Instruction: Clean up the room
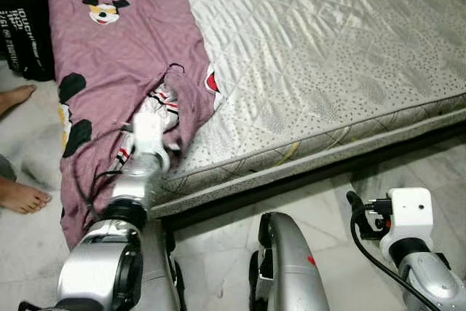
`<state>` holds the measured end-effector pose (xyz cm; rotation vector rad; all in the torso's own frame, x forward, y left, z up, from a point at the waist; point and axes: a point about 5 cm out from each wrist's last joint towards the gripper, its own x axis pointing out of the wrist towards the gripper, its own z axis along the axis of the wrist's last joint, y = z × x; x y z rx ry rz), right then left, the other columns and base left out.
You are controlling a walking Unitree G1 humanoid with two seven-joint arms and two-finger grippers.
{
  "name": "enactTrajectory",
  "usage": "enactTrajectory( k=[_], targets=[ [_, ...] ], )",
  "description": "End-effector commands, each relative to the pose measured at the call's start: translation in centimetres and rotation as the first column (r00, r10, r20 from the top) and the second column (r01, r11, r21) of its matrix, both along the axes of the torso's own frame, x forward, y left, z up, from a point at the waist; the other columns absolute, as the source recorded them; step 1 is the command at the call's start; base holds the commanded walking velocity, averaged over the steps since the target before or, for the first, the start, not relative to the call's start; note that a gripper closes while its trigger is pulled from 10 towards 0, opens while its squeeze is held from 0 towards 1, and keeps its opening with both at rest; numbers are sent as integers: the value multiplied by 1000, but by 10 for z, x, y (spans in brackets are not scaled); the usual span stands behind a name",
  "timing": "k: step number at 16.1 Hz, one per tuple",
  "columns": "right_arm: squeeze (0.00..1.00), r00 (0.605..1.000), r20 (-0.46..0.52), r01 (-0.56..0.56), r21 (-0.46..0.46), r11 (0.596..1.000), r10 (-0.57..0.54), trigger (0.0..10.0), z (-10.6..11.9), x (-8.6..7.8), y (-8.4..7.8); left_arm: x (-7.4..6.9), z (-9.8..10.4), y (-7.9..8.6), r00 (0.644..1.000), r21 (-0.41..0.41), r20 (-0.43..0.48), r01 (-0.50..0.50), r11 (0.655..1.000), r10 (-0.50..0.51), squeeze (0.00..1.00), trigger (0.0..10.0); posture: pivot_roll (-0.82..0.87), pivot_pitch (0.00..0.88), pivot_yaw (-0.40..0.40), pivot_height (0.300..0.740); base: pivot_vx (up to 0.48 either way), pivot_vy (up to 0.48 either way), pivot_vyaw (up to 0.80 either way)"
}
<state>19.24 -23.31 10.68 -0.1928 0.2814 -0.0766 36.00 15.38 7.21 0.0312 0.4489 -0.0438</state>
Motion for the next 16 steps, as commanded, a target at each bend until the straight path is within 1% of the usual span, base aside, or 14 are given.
enactTrajectory(
  k=[1,2,3,4,5,6,7,8,9,10,11,12,14,16],
  targets=[
    [0,1000,-3,22,-5,1000,-22,10000,2,-3,-3,-7,-14,-11,992,17,-90,86,996,-84,0,10000,-166,273,-10,585,0,0,0],
    [0,1000,1,24,-3,1000,-24,10000,3,-1,-1,-11,-20,-19,982,39,-129,145,989,-139,0,10000,-164,269,-10,585,0,0,0],
    [0,1000,4,22,1,1000,-22,10000,3,3,1,-19,-32,-33,951,67,-194,258,964,-241,0,10000,-162,260,-10,585,0,0,0],
    [0,1000,5,21,3,1000,-21,10000,3,3,2,-22,-35,-37,942,68,-208,284,956,-265,0,10000,-162,260,-10,585,0,0,0],
    [0,1000,9,17,7,1000,-18,10000,3,7,4,-29,-43,-47,906,90,-252,372,924,-340,0,10000,-159,254,-10,585,0,0,0],
    [0,1000,14,14,11,1000,-14,10000,3,11,5,-40,-54,-57,852,107,-311,473,875,-422,0,10000,-153,247,-12,585,0,0,0],
    [0,1000,17,10,14,1000,-10,10000,3,14,7,-50,-63,-63,796,157,-362,565,810,-485,0,10000,-150,243,-13,585,0,0,0],
    [0,1000,19,8,16,1000,-8,10000,3,16,8,-53,-67,-65,770,184,-383,605,775,-510,0,10000,-147,237,-14,585,0,0,0],
    [0,1000,28,1,21,1000,-2,10000,3,21,10,-60,-72,-73,709,207,-412,685,699,-573,0,10000,-142,230,-14,585,0,0,0],
    [0,999,32,-3,24,1000,2,10000,3,24,11,-63,-73,-78,678,221,-420,721,656,-603,0,10000,-137,224,-14,585,0,0,0],
    [0,999,39,-8,27,1000,7,10000,3,27,13,-60,-68,-86,674,271,-382,736,620,-632,0,10000,-132,216,-13,585,0,0,0],
    [0,999,47,-10,32,999,8,10000,4,31,14,-51,-56,-94,717,333,-281,696,636,-637,0,10000,-125,204,-10,585,0,0,0],
    [0,999,51,-9,34,999,7,10000,3,34,15,-40,-42,-98,770,382,-168,627,679,-616,0,10000,-118,195,-7,585,0,0,0],
    [0,998,59,-12,39,999,10,10000,2,37,17,-26,-18,-95,865,312,63,457,833,-498,0,10000,-112,185,-5,585,0,0,0]
  ],
)
